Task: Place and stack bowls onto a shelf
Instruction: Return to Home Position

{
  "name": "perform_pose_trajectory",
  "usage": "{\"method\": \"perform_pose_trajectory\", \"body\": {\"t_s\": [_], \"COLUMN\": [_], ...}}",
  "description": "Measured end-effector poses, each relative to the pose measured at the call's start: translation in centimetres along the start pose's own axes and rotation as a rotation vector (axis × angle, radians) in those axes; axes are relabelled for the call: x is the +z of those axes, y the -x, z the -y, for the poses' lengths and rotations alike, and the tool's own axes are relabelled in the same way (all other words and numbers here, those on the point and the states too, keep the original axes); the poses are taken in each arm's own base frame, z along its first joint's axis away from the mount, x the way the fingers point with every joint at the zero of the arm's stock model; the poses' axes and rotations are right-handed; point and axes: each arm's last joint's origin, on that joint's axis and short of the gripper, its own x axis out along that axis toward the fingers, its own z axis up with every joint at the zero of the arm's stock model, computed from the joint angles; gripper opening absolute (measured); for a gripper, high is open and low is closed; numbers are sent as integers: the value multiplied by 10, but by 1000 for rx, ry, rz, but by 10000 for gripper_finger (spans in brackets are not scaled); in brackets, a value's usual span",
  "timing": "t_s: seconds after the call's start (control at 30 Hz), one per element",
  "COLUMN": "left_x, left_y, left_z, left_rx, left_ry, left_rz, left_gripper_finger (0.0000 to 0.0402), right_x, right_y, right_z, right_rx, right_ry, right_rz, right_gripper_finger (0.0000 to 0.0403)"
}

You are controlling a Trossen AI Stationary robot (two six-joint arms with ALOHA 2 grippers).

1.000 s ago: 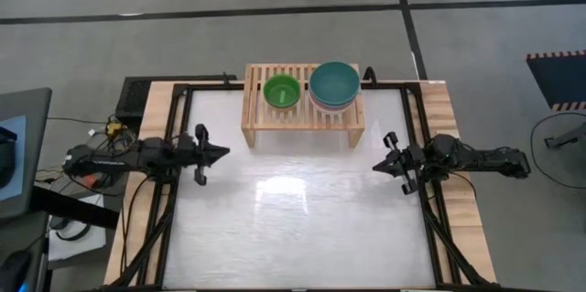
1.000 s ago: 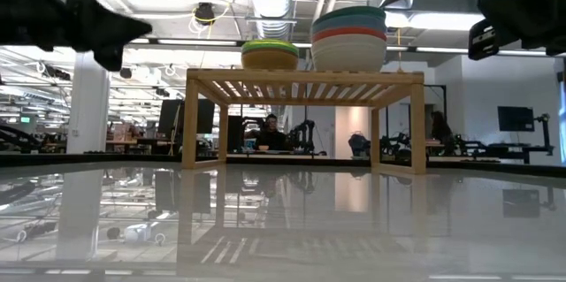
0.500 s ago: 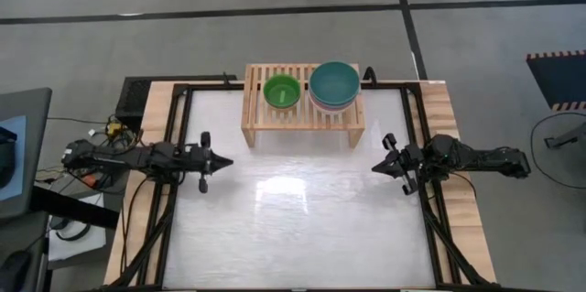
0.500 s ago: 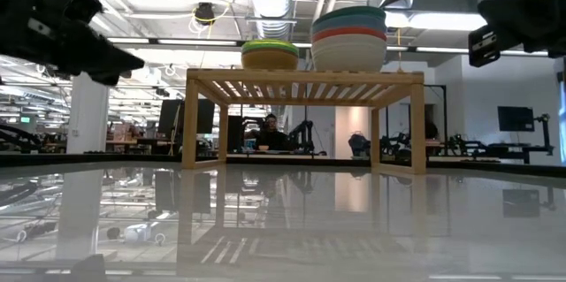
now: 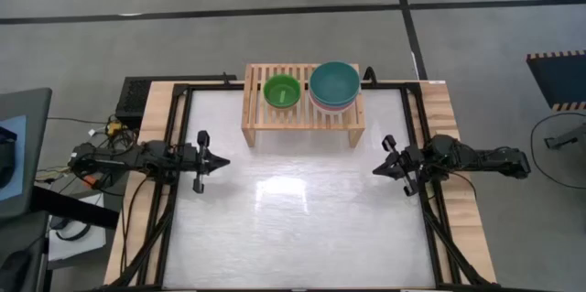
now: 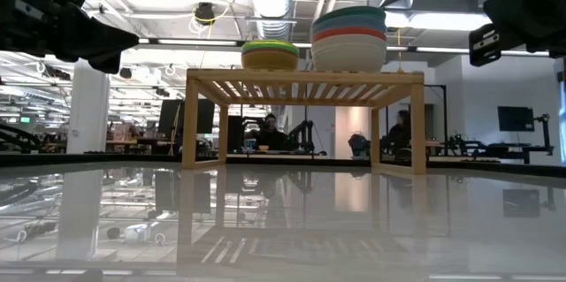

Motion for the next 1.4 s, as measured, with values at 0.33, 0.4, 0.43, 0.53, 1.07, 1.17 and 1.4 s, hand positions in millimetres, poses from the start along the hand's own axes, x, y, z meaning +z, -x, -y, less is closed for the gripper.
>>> {"method": "perform_pose_trajectory", "body": {"t_s": [0.33, 0.4, 0.43, 0.53, 1.07, 1.17, 1.4], "left_x": [0, 0, 0, 0, 0, 0, 0], "left_y": [0, 0, 0, 0, 0, 0, 0], "left_z": [0, 0, 0, 0, 0, 0, 0], "left_rx": [0, 0, 0, 0, 1, 1, 1], "left_ry": [72, 97, 98, 93, 82, 82, 82], "left_rz": [3, 4, 4, 4, 4, 4, 4], "left_gripper_finger": [0, 0, 0, 0, 0, 0, 0], "right_x": [-5, -5, -6, -6, -6, -7, -7], "right_y": [0, 0, 0, 0, 0, 0, 0], "right_z": [1, 1, 1, 1, 1, 1, 1], "right_rx": [-16, -19, -20, -20, -24, -24, -24], "right_ry": [-77, -78, -79, -79, -83, -84, -83], "right_rz": [-48, -52, -53, -55, -62, -63, -64], "right_gripper_finger": [30, 30, 30, 30, 31, 31, 31]}}
